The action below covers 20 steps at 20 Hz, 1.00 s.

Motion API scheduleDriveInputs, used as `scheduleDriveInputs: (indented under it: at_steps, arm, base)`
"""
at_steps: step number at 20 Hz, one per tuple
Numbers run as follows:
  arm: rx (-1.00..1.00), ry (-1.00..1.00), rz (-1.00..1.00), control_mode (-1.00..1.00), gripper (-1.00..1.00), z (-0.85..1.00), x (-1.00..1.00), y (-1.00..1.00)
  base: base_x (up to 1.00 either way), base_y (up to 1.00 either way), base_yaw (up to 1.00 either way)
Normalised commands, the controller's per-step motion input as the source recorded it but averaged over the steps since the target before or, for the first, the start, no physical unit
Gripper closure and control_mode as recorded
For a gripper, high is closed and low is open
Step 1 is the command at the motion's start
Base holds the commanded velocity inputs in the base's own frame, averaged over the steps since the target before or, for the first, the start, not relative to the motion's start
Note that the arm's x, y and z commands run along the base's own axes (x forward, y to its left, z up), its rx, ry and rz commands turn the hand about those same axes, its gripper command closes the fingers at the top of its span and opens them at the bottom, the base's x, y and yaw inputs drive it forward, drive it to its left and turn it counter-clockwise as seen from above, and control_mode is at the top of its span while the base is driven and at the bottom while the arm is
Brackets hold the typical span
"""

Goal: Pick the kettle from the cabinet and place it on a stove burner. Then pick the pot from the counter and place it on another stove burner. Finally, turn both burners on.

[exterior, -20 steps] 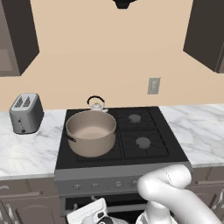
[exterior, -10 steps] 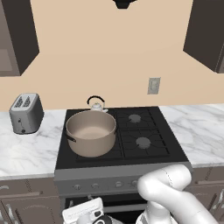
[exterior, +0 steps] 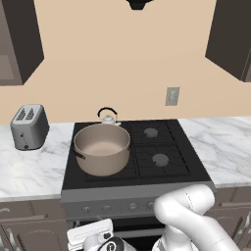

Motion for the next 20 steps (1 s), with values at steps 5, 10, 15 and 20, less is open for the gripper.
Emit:
scheduleDriveInputs:
  at_steps: [5, 10, 15, 20]
  arm:
    - [0.02, 0.00, 0.00, -1.00, -1.00, 0.00, 0.07, 0.00]
    - [0.02, 0.00, -0.02, -1.00, -1.00, 0.00, 0.07, 0.00]
    - [0.03, 0.00, -0.05, -1.00, -1.00, -0.03, 0.13, 0.00]
    - [0.04, 0.00, -0.03, -1.00, -1.00, -0.09, 0.08, 0.00]
  base:
    - [0.00, 0.00, 0.00]
    - [0.00, 0.00, 0.00]
    - [0.00, 0.00, 0.00]
    - [0.00, 0.00, 0.00]
